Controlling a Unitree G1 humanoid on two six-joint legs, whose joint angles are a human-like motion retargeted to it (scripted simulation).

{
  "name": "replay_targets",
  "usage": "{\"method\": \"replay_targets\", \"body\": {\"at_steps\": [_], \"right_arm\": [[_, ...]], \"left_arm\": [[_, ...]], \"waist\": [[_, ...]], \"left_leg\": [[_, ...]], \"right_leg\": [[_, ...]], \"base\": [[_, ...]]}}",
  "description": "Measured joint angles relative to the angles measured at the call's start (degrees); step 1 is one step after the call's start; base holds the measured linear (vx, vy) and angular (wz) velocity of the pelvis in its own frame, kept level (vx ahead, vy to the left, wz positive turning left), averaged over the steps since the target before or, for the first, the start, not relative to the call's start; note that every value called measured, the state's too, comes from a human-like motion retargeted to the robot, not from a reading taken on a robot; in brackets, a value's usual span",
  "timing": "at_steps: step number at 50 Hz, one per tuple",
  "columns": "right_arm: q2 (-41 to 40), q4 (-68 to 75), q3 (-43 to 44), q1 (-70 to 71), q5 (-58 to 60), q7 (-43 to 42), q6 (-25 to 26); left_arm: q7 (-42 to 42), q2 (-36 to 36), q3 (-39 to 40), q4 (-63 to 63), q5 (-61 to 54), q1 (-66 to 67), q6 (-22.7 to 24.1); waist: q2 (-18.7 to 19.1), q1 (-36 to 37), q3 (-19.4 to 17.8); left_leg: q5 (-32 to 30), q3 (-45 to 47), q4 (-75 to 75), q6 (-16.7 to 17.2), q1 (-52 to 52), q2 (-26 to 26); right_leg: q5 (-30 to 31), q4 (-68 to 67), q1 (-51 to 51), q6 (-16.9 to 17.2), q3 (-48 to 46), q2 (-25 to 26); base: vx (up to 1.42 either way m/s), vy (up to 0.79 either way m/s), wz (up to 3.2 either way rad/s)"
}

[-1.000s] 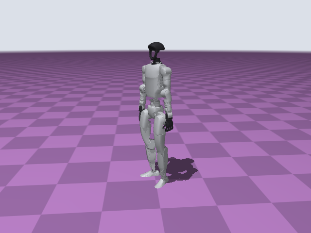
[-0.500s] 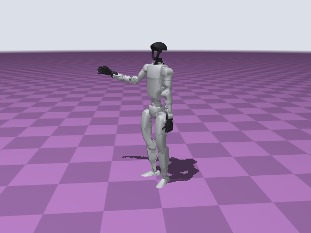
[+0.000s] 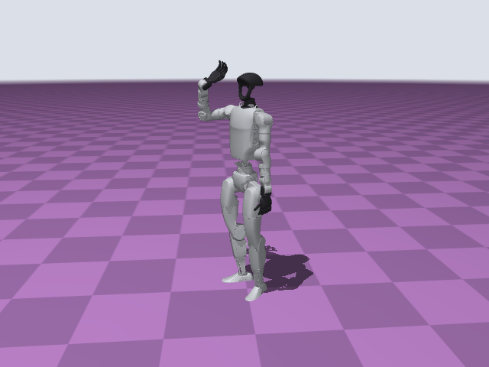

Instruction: Upper body actions

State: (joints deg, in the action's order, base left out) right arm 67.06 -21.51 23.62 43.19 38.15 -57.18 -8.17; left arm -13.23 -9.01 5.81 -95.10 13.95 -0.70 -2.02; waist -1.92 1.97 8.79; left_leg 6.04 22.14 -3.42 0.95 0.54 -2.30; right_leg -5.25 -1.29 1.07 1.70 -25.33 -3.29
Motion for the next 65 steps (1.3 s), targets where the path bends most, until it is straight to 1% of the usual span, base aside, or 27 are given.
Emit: {"method": "replay_targets", "body": {"at_steps": [8,12,15,18,21,23,25,26,27,29,30,32,34,37,40,43,44,46,49,52,55,57,59,60,62,63,65], "right_arm": [[-1.43,-1.72,1.33,-2.37,-4.88,-1.76,-5.80],[1.00,7.82,4.17,-5.55,-5.53,-0.81,-4.96],[2.23,20.23,6.22,-8.08,-7.77,5.62,-3.36],[0.86,35.62,6.64,-6.52,-12.86,14.18,0.12],[-1.10,49.60,6.63,-1.95,-22.02,25.21,8.09],[-3.02,53.89,6.93,0.55,-32.66,33.40,15.82],[-5.14,53.26,7.52,1.83,-47.35,42.34,20.92],[-6.28,51.31,7.33,2.47,-53.59,43.25,18.68],[-7.21,49.35,6.76,3.12,-58.92,42.37,15.05],[-7.57,45.21,3.52,4.34,-62.21,31.50,1.73],[-7.12,42.99,1.30,4.88,-60.14,24.11,-5.39],[-4.45,37.33,-2.64,5.58,-44.81,11.53,-10.81],[-0.23,30.40,-5.78,5.97,-29.68,6.20,-8.82],[5.86,20.07,-11.14,7.89,-11.59,6.64,-2.80],[11.95,12.59,-16.94,11.98,2.05,7.50,3.48],[13.54,11.99,-19.18,14.69,11.11,-0.72,9.20],[13.20,13.87,-19.07,14.67,11.92,-3.62,9.69],[11.37,19.70,-17.36,13.44,10.44,-4.86,8.51],[4.63,30.03,-12.60,10.68,0.90,1.74,7.32],[-3.36,38.81,-8.48,10.91,-16.60,9.18,9.23],[-8.62,43.47,-5.26,12.30,-39.62,17.15,9.73],[-10.87,44.00,-3.52,12.95,-52.01,21.87,5.99],[-11.59,42.62,-3.23,13.34,-59.06,21.18,-1.25],[-11.20,41.44,-3.74,13.27,-59.98,19.37,-5.74],[-7.21,37.65,-6.51,12.39,-48.35,11.75,-9.59],[-4.61,35.10,-8.07,12.19,-39.30,8.56,-8.09],[0.66,28.80,-11.00,12.46,-22.39,6.70,-1.28]], "left_arm": [[0.01,0.09,-0.10,-0.25,-0.17,-0.12,0.00],[0.07,-0.08,0.28,-0.25,-0.02,-0.33,-0.05],[0.16,-0.29,0.42,-0.17,0.05,-0.42,0.01],[0.10,-0.82,0.22,-0.51,-0.21,-0.60,-0.01],[0.09,-1.22,0.47,-1.04,-0.40,-0.93,-0.17],[-0.12,-1.35,0.75,-1.07,-0.74,-0.95,-0.17],[-0.39,-1.29,1.06,-1.04,-1.20,-0.87,-0.12],[-0.45,-1.14,1.17,-1.16,-1.51,-0.85,-0.10],[-0.52,-1.00,1.26,-1.30,-1.83,-0.80,-0.09],[-0.72,-0.79,1.43,-1.61,-2.50,-0.60,-0.11],[-0.86,-0.69,1.49,-1.74,-2.78,-0.49,-0.13],[-1.12,-0.67,1.40,-1.74,-2.63,-0.32,-0.25],[-1.09,-0.75,1.10,-1.59,-2.02,-0.19,-0.47],[-0.98,-1.08,0.32,-1.20,-1.37,0.01,-0.50],[-0.83,-1.41,-0.08,-0.74,-1.32,-0.02,-0.52],[-0.68,-0.80,-0.19,-0.36,-1.51,-0.85,-0.62],[-0.68,-0.45,-0.16,-0.09,-1.58,-1.16,-0.60],[-0.75,0.31,-0.03,0.71,-1.67,-1.63,-0.40],[-0.99,0.92,-0.30,1.91,-1.76,-1.73,0.21],[-1.12,0.95,-0.74,1.92,-1.69,-1.57,0.70],[-1.22,0.71,-0.73,1.08,-1.15,-1.68,0.51],[-0.97,0.45,-0.67,0.34,-1.10,-1.67,0.28],[-0.80,0.20,-0.56,-0.41,-1.53,-1.35,0.06],[-0.77,0.10,-0.44,-0.79,-1.82,-1.11,-0.05],[-0.99,-0.17,-0.12,-1.50,-1.97,-0.54,-0.23],[-1.14,-0.30,0.07,-1.81,-1.80,-0.31,-0.39],[-1.15,-0.50,0.22,-2.29,-1.37,0.18,-0.71]], "waist": [[-0.02,0.23,0.43],[-0.21,0.19,0.50],[-0.57,0.16,0.97],[-1.05,0.05,1.54],[-1.32,0.02,1.65],[-1.36,0.09,1.44],[-1.23,0.21,1.13],[-0.95,0.13,1.16],[-0.64,-0.18,1.24],[0.18,-1.86,1.57],[0.64,-2.82,1.73],[1.25,-2.71,1.46],[1.52,-1.53,1.02],[1.71,-0.67,0.86],[1.69,-0.48,0.72],[2.04,-0.30,0.46],[2.20,-0.36,0.44],[2.47,-0.69,0.56],[2.36,-1.32,1.33],[2.14,-1.74,2.35],[1.93,-1.82,2.61],[1.76,-1.58,2.49],[1.78,-1.52,2.40],[1.87,-1.56,2.39],[2.14,-1.70,2.24],[2.32,-1.71,2.05],[2.63,-1.53,1.55]], "left_leg": [[0.00,-0.09,-0.09,-0.02,0.31,0.05],[0.01,-0.42,-0.28,-0.07,0.67,0.00],[-0.09,-1.14,-0.44,-0.14,1.43,-0.02],[-0.20,-1.90,-0.65,-0.18,2.31,-0.12],[-0.24,-2.29,-0.87,-0.16,2.82,-0.32],[-0.23,-2.26,-1.00,-0.14,2.89,-0.45],[-0.21,-2.03,-1.00,-0.13,2.77,-0.50],[-0.15,-1.93,-0.92,-0.10,2.77,-0.51],[-0.05,-1.99,-0.85,-0.07,2.77,-0.50],[0.29,-2.76,-0.75,0.03,2.82,-0.35],[0.48,-3.19,-0.76,0.08,2.89,-0.26],[0.43,-2.28,-0.64,0.02,2.76,-0.23],[0.20,-0.52,-0.49,-0.06,2.47,-0.27],[0.20,0.96,-0.17,-0.03,1.94,-0.15],[0.26,1.76,0.03,0.05,1.46,-0.06],[0.26,1.73,0.02,0.00,1.31,-0.07],[0.24,1.45,-0.02,-0.05,1.41,-0.06],[0.15,0.59,-0.17,-0.13,1.83,-0.05],[-0.02,-0.93,-0.40,-0.22,2.76,0.07],[-0.13,-1.87,-0.63,-0.19,3.57,0.19],[-0.14,-2.17,-0.87,-0.10,3.87,0.25],[-0.11,-2.11,-0.90,-0.05,3.79,0.22],[-0.07,-1.86,-0.80,-0.03,3.65,0.14],[-0.05,-1.65,-0.72,-0.02,3.56,0.09],[0.03,-0.98,-0.50,-0.01,3.23,0.03],[0.10,-0.57,-0.40,0.00,2.99,0.00],[0.24,0.32,-0.15,0.00,2.29,-0.01]], "right_leg": [[0.00,0.04,-0.12,0.05,0.00,-0.09],[-0.05,0.10,-0.10,0.15,-0.16,-0.10],[-0.15,0.24,-0.22,0.31,-0.69,-0.11],[-0.27,0.41,-0.38,0.46,-1.28,-0.06],[-0.30,0.53,-0.44,0.56,-1.62,0.05],[-0.27,0.53,-0.43,0.57,-1.59,0.09],[-0.19,0.49,-0.48,0.54,-1.44,0.12],[-0.15,0.47,-0.69,0.52,-1.43,0.15],[-0.13,0.45,-0.91,0.52,-1.56,0.15],[-0.13,0.38,-1.38,0.58,-2.47,0.05],[-0.13,0.34,-1.61,0.62,-2.99,-0.04],[0.05,0.24,-1.93,0.51,-2.25,-0.05],[0.31,0.07,-2.20,0.35,-0.60,-0.07],[0.54,-0.18,-2.62,0.23,0.72,-0.21],[0.65,-0.31,-2.78,0.17,1.39,-0.30],[0.61,-0.34,-2.58,0.18,1.43,-0.26],[0.55,-0.30,-2.46,0.21,1.21,-0.25],[0.39,-0.17,-2.23,0.32,0.53,-0.26],[0.13,0.11,-2.00,0.51,-0.77,-0.36],[-0.05,0.33,-1.99,0.64,-1.60,-0.53],[-0.11,0.43,-1.90,0.67,-1.93,-0.68],[-0.10,0.43,-1.87,0.67,-1.91,-0.68],[-0.07,0.40,-1.98,0.63,-1.71,-0.59],[-0.05,0.36,-2.09,0.61,-1.53,-0.52],[0.02,0.24,-2.34,0.50,-0.99,-0.39],[0.07,0.17,-2.44,0.43,-0.64,-0.32],[0.18,-0.04,-2.55,0.30,0.19,-0.20]], "base": [[0.00,0.00,0.00],[0.00,0.00,0.00],[0.01,-0.02,0.14],[0.00,-0.04,0.20],[0.00,0.00,0.00],[0.00,0.00,0.00],[-0.03,-0.01,-0.05],[-0.07,-0.02,-0.05],[-0.07,0.01,0.09],[-0.08,0.05,0.30],[-0.09,0.05,0.14],[-0.08,0.03,-0.33],[-0.04,0.03,-0.70],[-0.04,0.02,-0.42],[-0.03,0.01,-0.16],[0.00,0.00,0.00],[0.03,0.02,0.23],[0.03,0.00,0.36],[0.05,-0.02,0.43],[0.03,0.01,0.27],[0.00,0.00,0.00],[0.00,0.00,0.00],[0.00,0.00,0.00],[-0.03,-0.01,-0.20],[-0.04,0.00,-0.28],[-0.03,0.02,-0.35],[0.00,0.02,-0.39]]}}
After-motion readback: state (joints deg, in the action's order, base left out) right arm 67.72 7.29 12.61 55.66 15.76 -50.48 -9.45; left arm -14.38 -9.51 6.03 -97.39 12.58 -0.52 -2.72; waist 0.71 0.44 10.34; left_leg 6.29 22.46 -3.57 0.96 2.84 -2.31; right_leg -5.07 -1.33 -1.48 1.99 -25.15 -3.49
